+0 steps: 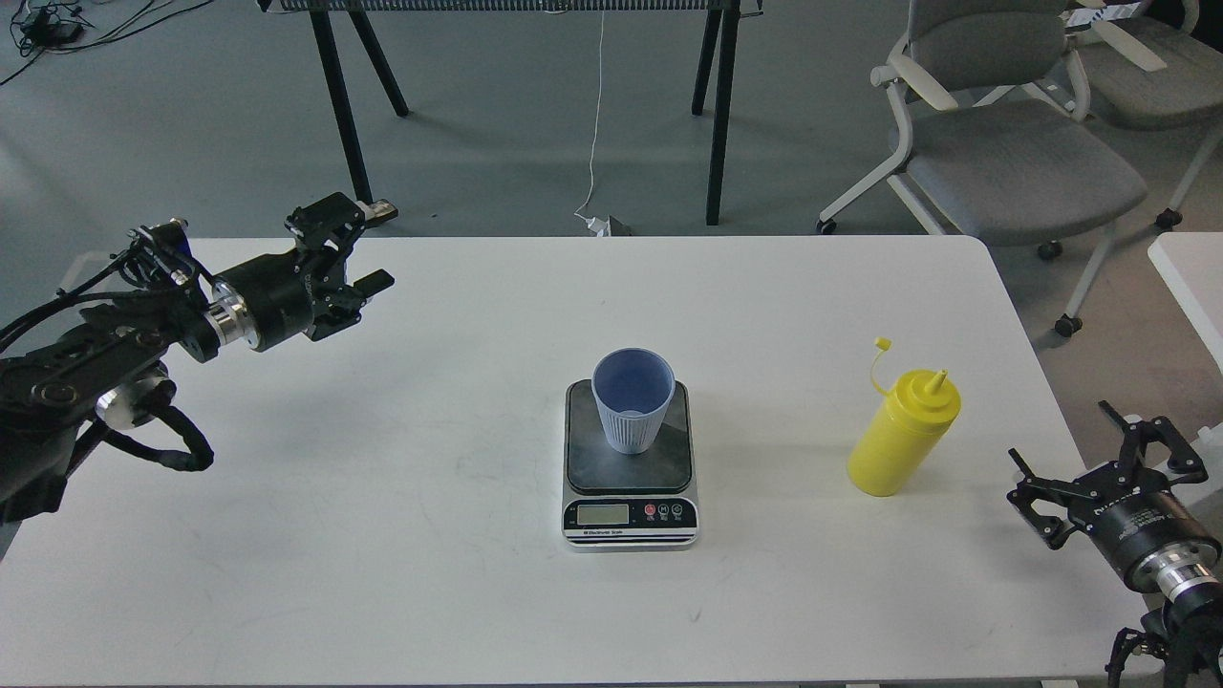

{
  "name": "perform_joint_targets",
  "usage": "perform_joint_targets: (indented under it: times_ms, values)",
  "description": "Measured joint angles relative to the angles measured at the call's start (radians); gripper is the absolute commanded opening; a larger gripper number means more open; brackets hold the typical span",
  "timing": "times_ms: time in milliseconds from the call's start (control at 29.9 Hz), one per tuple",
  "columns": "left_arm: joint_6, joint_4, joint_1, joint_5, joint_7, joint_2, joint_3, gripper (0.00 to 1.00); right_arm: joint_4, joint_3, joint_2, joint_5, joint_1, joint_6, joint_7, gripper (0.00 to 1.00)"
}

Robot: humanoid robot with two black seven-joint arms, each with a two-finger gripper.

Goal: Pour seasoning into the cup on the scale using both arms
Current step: 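Bring the right gripper low toward the yellow squeeze bottle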

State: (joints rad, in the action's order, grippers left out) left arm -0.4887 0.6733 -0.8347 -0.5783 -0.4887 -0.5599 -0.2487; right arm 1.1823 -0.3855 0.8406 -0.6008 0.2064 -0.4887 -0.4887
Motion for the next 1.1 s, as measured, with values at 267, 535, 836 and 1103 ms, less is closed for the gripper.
perform_joint_targets:
  times_ms: [267,535,836,1103]
  values:
    - [0.000,0.000,0.000,0.000,0.000,0.000,0.002,1.00,0.025,0.001,-0.043,0.045,-0.010,0.000,0.000,0.99]
    - [0.000,0.000,0.006,0.000,0.000,-0.003,0.003,1.00,0.020,0.014,-0.089,0.076,-0.028,0.000,0.000,0.99]
    - [0.000,0.000,0.012,-0.002,0.000,-0.002,0.003,1.00,0.013,0.016,-0.144,0.107,-0.044,0.000,0.000,0.99]
    - [0.000,0.000,0.012,-0.001,0.000,-0.002,0.003,1.00,0.005,0.017,-0.185,0.125,-0.042,0.000,0.000,0.99]
